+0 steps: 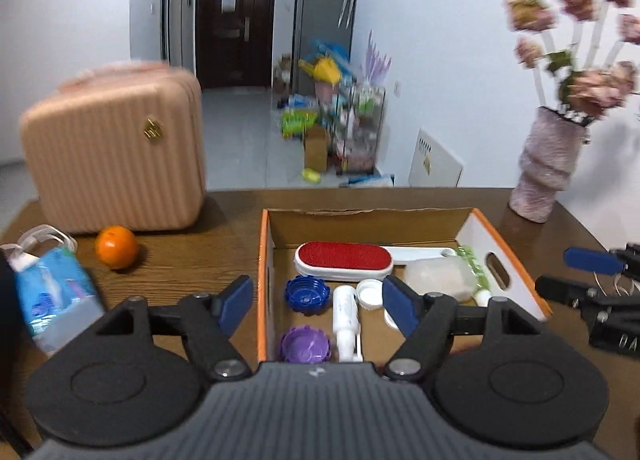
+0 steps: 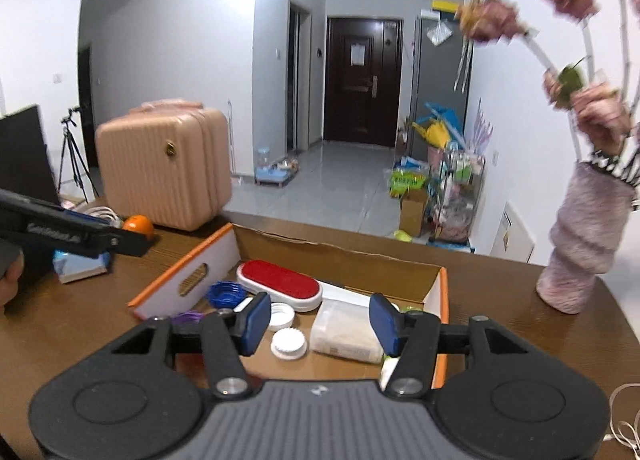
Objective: Organize rigid objects
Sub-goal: 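Withdraw both tools from the box back over the table, then grasp the large blue lid with the left gripper while the right grasps the grey tape roll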
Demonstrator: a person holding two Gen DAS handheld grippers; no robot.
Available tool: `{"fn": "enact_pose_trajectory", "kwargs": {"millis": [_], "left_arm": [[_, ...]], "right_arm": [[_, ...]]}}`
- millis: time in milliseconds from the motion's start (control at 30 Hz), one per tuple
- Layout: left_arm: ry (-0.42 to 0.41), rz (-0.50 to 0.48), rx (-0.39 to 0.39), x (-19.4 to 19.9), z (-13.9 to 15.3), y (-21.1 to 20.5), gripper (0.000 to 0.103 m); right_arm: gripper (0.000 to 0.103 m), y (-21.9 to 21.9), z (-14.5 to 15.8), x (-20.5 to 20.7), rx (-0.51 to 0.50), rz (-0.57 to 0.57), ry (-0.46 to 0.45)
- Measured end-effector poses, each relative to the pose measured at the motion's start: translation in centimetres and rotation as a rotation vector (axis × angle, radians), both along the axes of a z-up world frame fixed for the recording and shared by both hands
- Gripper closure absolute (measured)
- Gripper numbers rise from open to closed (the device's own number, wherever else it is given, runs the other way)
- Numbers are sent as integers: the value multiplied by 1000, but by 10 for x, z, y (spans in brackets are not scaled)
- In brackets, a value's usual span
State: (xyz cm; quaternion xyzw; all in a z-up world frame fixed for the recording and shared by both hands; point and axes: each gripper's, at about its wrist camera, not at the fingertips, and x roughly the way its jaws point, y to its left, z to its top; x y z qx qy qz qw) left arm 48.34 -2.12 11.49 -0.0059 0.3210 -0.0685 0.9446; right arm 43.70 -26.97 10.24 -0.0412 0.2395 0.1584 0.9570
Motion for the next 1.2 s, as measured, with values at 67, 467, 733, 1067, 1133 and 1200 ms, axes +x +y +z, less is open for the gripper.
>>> {"fn": "enact_pose_trajectory", "kwargs": {"millis": [67, 467, 733, 1067, 1133, 1200], "left_arm": [[-53, -5, 20, -35, 7, -2, 18], [-182, -21, 18, -242, -48, -32, 13], [-86, -50, 18, -313, -91, -46, 12], [-81, -61, 0, -302, -91, -62, 12], [-69, -66, -9, -294, -93, -64, 12], [-54, -68, -24, -282, -95, -66, 12]], "right_arm": [[42, -4, 4, -35, 23, 13, -33], [36, -13, -57, -220, 88, 21, -110], [36, -6, -107, -275, 79, 74, -7], [36, -24, -106, -263, 93, 25, -3], [36, -26, -108, -253, 95, 21, 7], [36, -27, -111, -244, 91, 15, 16]]}}
